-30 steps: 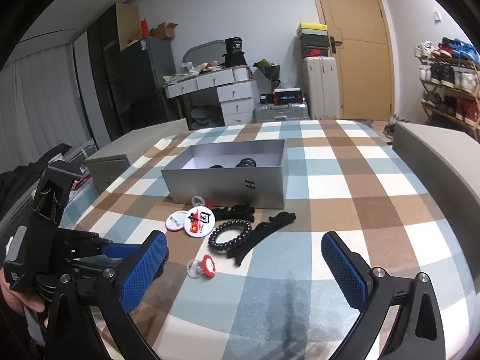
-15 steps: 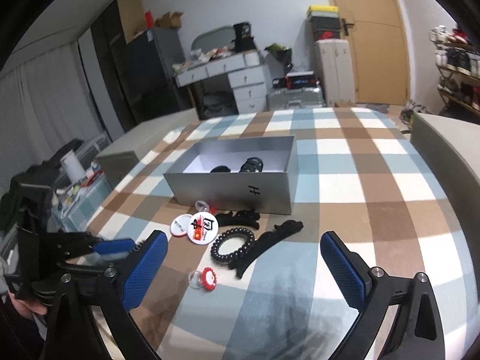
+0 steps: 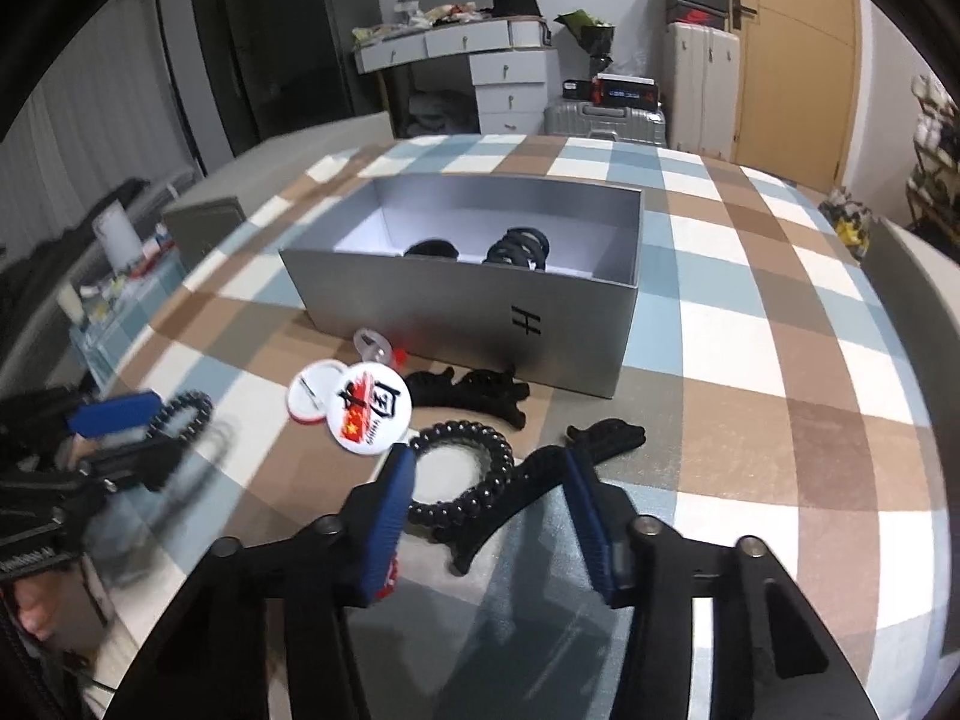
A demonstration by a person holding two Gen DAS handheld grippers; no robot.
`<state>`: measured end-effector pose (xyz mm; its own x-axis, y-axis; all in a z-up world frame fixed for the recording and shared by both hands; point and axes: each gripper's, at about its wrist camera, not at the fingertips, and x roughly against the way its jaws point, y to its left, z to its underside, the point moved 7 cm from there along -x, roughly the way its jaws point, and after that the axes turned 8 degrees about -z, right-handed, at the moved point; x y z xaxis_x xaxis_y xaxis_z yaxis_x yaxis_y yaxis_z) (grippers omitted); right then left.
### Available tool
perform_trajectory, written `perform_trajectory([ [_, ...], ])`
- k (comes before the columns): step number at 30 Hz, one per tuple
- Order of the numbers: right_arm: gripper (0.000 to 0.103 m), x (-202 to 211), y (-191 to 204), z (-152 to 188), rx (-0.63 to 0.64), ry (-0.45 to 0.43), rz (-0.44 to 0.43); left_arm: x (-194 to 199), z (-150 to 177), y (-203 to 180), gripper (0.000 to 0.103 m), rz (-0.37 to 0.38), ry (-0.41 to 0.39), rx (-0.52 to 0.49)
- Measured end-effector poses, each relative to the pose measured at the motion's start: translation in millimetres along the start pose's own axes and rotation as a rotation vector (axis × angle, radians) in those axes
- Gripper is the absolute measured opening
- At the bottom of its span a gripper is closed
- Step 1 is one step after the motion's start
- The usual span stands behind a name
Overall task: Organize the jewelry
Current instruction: 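Lift the hair tie with the left tool while the right tool grasps another coiled tie, then carry both coiled hair ties over the grey box with both tools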
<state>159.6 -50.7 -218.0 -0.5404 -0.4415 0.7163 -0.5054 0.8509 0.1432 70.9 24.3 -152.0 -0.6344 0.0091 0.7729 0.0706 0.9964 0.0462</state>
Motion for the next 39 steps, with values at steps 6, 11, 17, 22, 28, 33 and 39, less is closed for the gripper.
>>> perform_trajectory([
  [6,0.009,0,2,3,0.006,0.004,0.005,2,-1,3,0.034,-0.005,-0.008,0.005],
  [11,0.008,4,2,3,-0.013,-0.01,-0.016,3,-2,5,0.034,-0.006,-0.011,0.014],
  [17,0.008,14,-2,0,-0.062,-0.051,-0.051,4,-2,6,0.034,-0.008,-0.013,0.014],
  [22,0.008,25,-2,-4,-0.087,-0.104,-0.079,5,-3,5,0.034,-0.006,-0.019,0.021],
  [28,0.008,45,3,-13,-0.09,-0.182,-0.118,9,-10,6,0.034,0.009,-0.035,0.043],
  [33,0.008,65,10,-27,-0.062,-0.256,-0.126,15,-22,3,0.034,0.012,-0.064,0.04],
  [39,0.008,81,9,-49,-0.055,-0.319,-0.138,18,-47,-2,0.034,0.037,-0.101,0.021],
])
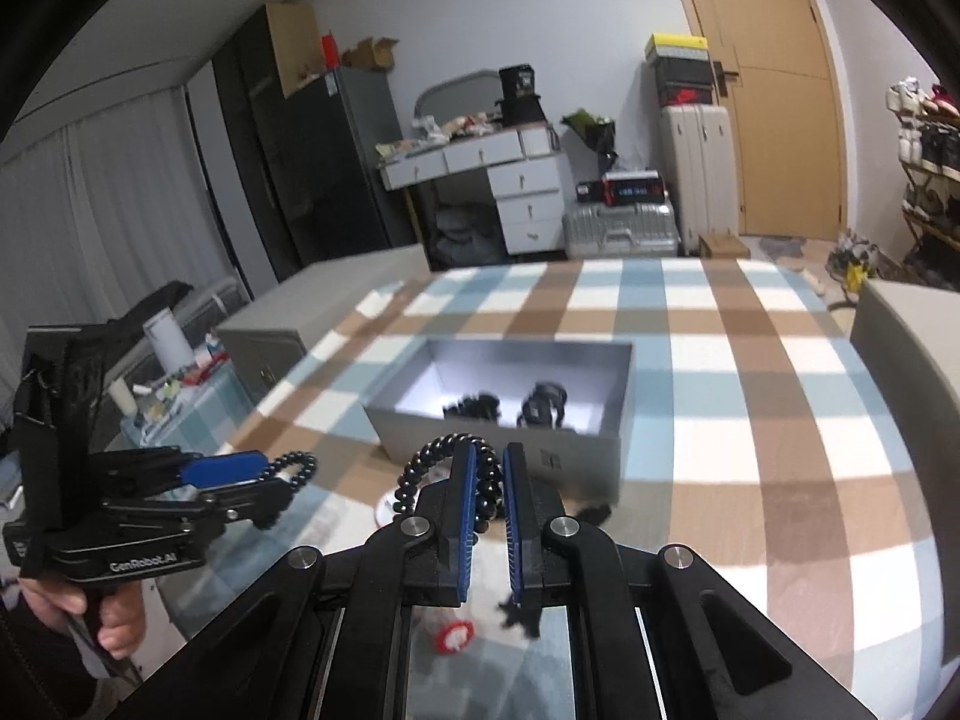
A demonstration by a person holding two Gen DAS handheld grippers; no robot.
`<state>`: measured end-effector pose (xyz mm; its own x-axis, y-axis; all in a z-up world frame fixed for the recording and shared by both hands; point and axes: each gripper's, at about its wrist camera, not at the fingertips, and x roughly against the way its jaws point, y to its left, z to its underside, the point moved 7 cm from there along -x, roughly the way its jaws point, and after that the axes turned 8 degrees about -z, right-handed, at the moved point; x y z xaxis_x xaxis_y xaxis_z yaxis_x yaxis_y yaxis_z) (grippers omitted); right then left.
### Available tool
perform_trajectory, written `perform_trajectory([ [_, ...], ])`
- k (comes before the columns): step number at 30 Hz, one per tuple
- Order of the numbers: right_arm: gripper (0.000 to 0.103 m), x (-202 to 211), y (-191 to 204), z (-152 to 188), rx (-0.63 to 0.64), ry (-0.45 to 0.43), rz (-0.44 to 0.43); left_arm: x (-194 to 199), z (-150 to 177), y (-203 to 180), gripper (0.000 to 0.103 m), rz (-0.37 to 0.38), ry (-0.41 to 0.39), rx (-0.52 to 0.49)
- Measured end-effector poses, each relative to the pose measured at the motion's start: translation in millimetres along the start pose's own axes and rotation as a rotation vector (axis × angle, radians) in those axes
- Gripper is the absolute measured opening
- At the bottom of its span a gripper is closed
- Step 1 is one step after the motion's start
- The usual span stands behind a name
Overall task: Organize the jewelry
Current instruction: 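Carry both coiled hair ties over the grey box with both tools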
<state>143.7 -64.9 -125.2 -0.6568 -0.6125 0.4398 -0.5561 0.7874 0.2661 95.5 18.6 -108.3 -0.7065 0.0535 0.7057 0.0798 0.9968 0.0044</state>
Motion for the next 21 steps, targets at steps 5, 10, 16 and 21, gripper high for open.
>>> perform_trajectory([
  [5,0.008,-9,-3,-24,0.017,-0.022,-0.009,-3,-28,-4,0.034,0.027,-0.04,0.0],
  [10,0.008,-26,-12,-43,0.019,-0.034,-0.011,-18,-53,-5,0.034,0.033,-0.064,0.009],
  [16,0.008,-58,-29,-51,-0.002,0.001,-0.004,-49,-64,-8,0.034,0.071,-0.03,0.025],
  [21,0.008,-76,-38,-50,-0.003,0.022,-0.001,-66,-65,-9,0.034,0.09,0.008,0.037],
])
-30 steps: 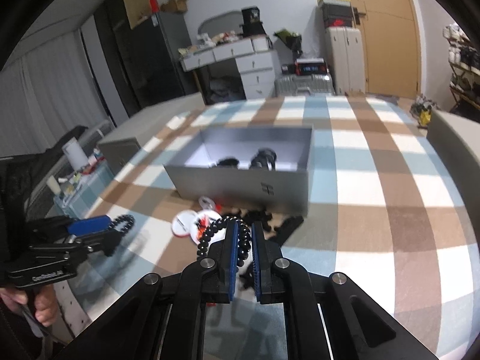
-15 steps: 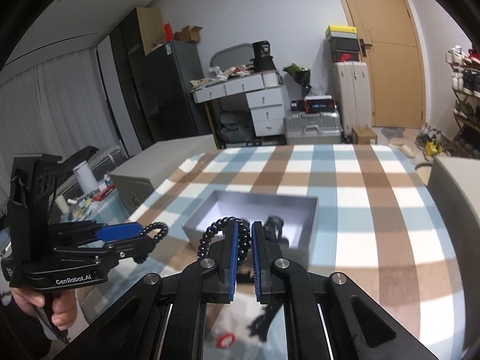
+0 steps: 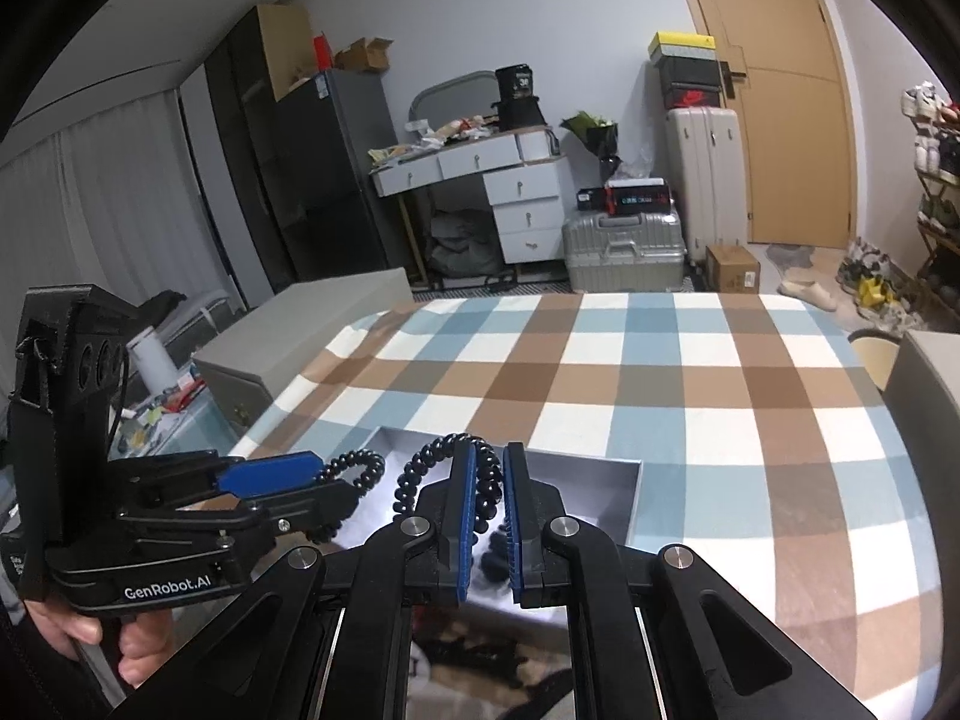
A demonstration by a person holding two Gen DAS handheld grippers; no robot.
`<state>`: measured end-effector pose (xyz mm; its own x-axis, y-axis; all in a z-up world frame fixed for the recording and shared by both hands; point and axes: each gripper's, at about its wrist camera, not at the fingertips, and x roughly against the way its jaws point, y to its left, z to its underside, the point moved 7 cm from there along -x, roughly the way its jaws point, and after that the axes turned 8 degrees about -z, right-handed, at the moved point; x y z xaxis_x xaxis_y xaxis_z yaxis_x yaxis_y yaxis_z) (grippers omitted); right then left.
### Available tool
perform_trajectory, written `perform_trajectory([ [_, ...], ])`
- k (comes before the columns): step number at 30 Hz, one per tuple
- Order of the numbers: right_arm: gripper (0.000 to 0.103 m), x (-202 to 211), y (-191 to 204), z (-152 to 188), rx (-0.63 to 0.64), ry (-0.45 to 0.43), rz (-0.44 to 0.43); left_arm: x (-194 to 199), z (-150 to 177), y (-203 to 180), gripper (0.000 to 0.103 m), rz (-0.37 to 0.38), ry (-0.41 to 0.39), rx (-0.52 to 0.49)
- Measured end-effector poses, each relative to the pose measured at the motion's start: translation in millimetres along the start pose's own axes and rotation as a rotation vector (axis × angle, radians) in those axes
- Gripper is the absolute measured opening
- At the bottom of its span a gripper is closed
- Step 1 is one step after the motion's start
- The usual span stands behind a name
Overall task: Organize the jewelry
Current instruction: 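Carry both coiled hair ties over the grey box with both tools, then open both tools to drop the hair ties into the box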
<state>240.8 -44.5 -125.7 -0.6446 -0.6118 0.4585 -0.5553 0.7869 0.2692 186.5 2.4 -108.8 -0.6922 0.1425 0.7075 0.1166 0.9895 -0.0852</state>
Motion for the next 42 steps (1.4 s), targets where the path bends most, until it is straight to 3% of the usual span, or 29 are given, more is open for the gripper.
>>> perform_trajectory([
  [16,0.008,-47,-6,12,0.053,0.111,0.026,-24,1,1,0.034,0.015,0.056,-0.009],
  [28,0.009,-59,-4,12,0.072,0.131,0.04,-34,0,2,0.035,0.04,0.067,0.004],
  [31,0.015,-60,-3,12,0.086,0.128,0.051,-34,0,-1,0.043,0.069,0.065,-0.003],
  [35,0.032,-52,-7,10,0.07,0.098,0.061,-27,-2,-1,0.049,0.062,0.045,-0.02],
  [37,0.037,-43,-10,8,0.052,0.072,0.057,-24,-4,0,0.065,0.055,0.029,-0.022],
  [39,0.044,-34,-11,7,0.042,0.046,0.061,-18,-5,1,0.065,0.054,0.006,-0.019],
  [42,0.047,-19,-11,5,0.037,0.021,0.062,-14,-7,4,0.065,0.043,-0.01,-0.013],
])
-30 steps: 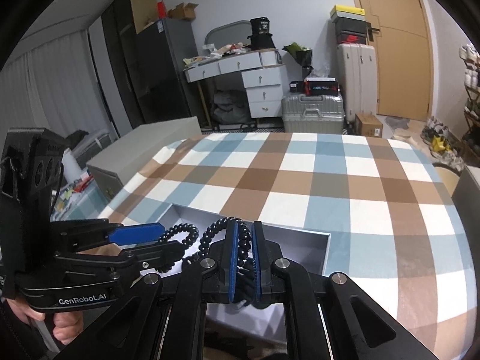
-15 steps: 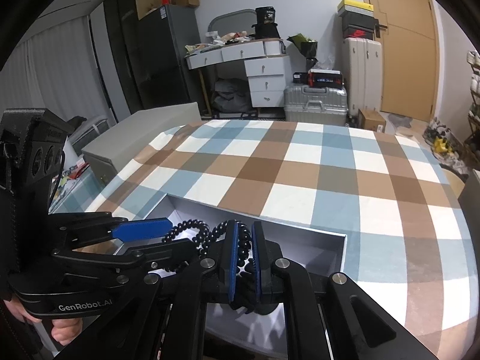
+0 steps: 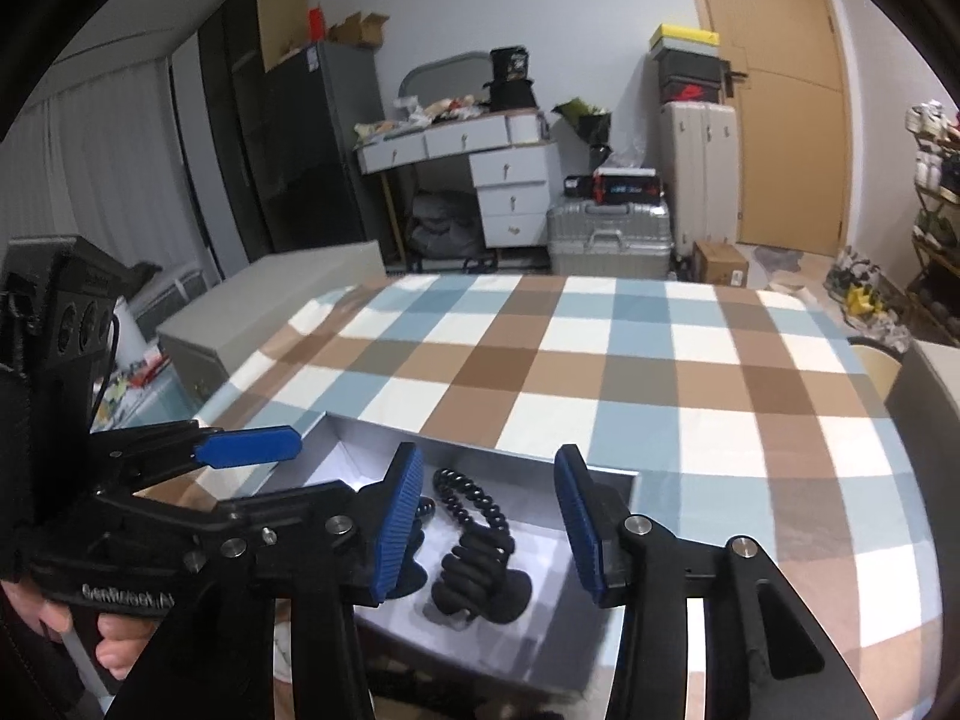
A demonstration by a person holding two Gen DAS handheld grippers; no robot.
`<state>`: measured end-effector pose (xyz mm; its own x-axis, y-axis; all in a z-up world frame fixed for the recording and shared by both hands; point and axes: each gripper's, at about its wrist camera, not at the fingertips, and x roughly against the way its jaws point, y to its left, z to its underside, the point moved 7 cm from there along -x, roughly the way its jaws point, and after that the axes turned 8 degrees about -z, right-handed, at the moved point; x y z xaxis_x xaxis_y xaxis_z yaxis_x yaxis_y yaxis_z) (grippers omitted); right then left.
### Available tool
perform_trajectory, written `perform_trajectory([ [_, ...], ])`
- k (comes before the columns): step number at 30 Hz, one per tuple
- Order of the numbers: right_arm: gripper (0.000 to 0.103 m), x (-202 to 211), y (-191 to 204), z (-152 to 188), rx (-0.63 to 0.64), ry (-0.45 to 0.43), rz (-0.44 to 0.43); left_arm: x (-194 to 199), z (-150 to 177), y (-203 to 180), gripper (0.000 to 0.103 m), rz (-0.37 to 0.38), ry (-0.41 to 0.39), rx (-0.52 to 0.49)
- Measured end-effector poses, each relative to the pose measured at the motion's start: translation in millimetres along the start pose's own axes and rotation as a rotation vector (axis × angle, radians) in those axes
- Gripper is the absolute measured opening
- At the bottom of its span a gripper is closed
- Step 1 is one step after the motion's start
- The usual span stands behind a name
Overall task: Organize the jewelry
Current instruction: 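Open both tools to drop the hair ties into the box, then reach the right tool to the red-and-clear ring and grasp it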
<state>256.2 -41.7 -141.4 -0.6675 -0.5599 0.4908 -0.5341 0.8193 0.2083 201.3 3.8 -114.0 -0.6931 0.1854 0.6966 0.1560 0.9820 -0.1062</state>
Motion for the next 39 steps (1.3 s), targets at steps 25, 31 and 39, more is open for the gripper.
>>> perform_trajectory([
  [25,0.085,100,40,32,0.031,-0.145,0.004,72,19,10,0.084,-0.108,-0.16,0.115],
  [31,0.085,99,49,60,0.027,-0.093,-0.029,78,38,17,0.099,-0.165,-0.183,0.135],
  [39,0.085,88,64,102,0.009,0.002,-0.097,74,71,29,0.099,-0.202,-0.132,0.169],
])
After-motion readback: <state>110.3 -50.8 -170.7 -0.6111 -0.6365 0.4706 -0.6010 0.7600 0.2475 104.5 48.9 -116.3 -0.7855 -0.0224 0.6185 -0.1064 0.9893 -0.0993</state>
